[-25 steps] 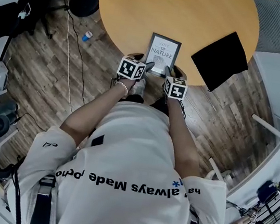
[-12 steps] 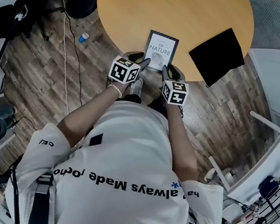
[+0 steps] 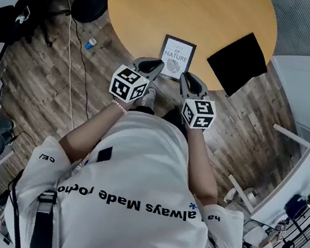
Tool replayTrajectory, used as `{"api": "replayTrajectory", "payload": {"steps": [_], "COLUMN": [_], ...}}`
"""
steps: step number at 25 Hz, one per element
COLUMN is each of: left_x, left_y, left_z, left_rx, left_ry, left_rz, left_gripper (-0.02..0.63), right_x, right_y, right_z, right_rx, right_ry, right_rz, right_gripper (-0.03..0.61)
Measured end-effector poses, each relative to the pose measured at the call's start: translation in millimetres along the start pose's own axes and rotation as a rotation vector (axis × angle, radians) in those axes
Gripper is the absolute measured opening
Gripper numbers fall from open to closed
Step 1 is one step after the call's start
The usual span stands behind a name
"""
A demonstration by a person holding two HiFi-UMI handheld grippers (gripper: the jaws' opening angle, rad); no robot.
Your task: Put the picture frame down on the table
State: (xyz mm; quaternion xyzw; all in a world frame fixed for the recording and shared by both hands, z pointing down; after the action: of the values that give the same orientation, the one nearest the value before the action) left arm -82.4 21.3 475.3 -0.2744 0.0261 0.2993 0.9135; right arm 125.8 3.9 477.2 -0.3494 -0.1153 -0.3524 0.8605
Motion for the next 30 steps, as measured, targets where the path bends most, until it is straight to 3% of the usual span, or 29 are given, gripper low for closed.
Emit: {"api": "replayTrajectory", "payload": {"steps": [13,30], "left_x": [15.7,37.6], "left_y": [42.8,101.9], "left_z": [-68.3,-127.8], "left_rx": [0.181,0.328], "left_ry": [-0.093,-0.182], "left_rz": [0.009,0.002], "left_gripper": [0.031,0.032], "right_x": [-43.8,-104.1], "right_y": [49.3,98.9], "right_z": [-75.1,-117.5], "right_rx": [0.134,0.230], "right_ry": [0.046,0.187], "right_rz": [-0.113,-0.190], "right_gripper": [0.055,0.055]}}
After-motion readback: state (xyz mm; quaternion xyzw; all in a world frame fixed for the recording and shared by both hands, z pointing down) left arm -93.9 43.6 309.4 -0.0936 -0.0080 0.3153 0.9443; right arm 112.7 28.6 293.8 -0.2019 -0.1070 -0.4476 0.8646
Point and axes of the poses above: the fingertips, and each gripper's own axes: y backward along the fingers, x to its right, z out of its underside, the point moved 10 cm from there along y, backward along the fingers, and after that the axes turned 13 degrees about -y, right-handed, at the moved point
